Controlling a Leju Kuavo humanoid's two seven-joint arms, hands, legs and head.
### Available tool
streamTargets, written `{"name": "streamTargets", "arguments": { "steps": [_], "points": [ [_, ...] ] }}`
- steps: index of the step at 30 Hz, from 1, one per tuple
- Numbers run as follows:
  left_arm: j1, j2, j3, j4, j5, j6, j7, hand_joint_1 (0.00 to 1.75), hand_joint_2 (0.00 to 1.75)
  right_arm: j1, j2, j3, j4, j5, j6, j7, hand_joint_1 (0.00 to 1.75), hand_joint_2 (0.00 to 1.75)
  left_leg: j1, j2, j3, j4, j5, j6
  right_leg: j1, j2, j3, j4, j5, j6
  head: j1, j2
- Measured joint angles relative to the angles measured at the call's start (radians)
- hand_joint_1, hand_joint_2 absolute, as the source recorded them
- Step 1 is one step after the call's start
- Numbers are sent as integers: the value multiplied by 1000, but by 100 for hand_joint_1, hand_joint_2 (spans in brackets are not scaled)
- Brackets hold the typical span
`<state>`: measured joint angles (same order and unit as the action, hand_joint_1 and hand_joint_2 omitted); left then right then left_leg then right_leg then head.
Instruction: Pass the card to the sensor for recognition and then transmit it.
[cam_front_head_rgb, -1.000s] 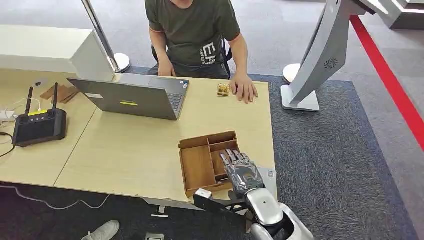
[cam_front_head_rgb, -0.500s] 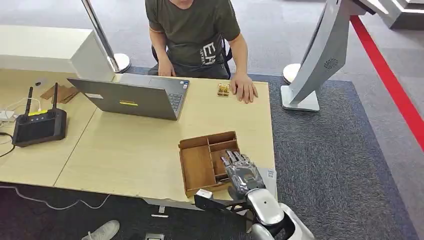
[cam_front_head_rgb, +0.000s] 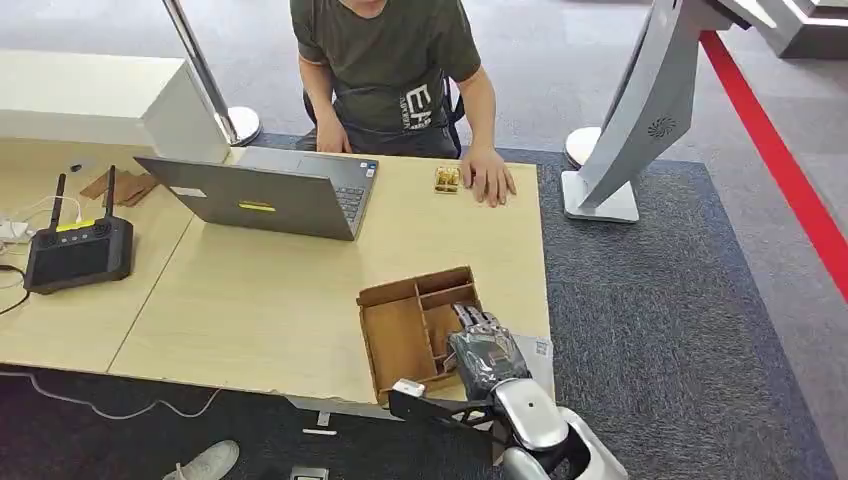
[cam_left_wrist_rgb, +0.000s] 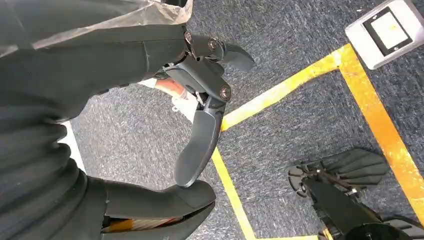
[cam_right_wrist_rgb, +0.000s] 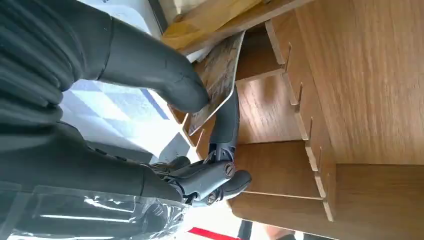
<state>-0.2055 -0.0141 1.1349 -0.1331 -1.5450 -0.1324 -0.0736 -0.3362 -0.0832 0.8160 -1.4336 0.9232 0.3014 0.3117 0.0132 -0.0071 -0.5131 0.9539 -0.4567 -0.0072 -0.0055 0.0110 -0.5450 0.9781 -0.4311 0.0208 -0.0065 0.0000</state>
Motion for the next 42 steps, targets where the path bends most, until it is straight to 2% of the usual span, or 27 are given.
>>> {"name": "streamTargets", "arguments": {
  "steps": [7,13,21,33,42],
  "points": [
    [0,0,0,0,0,0,0,0,175,-3,10,0,14,-5,-21,-9,175,175,0,0,0,0,0,0,0,0,0,0,0,0,0,0],
    [-1,0,0,0,0,-11,-12,0,175,-31,34,0,49,11,-108,-33,175,175,0,0,0,0,0,0,0,0,0,0,0,0,0,0],
    [0,0,0,0,0,-12,-16,0,175,-65,47,-13,66,28,-184,-33,175,175,0,0,0,0,0,0,0,0,0,0,0,0,0,0],
    [2,0,-2,0,-3,-12,-18,0,175,-93,49,-54,16,42,-200,-9,175,175,0,0,0,0,0,0,0,0,0,0,0,0,0,0],
    [-9,-5,-10,0,-9,-22,-10,0,175,-162,76,-61,14,48,-200,-7,175,175,0,0,0,0,0,0,0,0,0,1,0,0,0,0]
  ]
}}
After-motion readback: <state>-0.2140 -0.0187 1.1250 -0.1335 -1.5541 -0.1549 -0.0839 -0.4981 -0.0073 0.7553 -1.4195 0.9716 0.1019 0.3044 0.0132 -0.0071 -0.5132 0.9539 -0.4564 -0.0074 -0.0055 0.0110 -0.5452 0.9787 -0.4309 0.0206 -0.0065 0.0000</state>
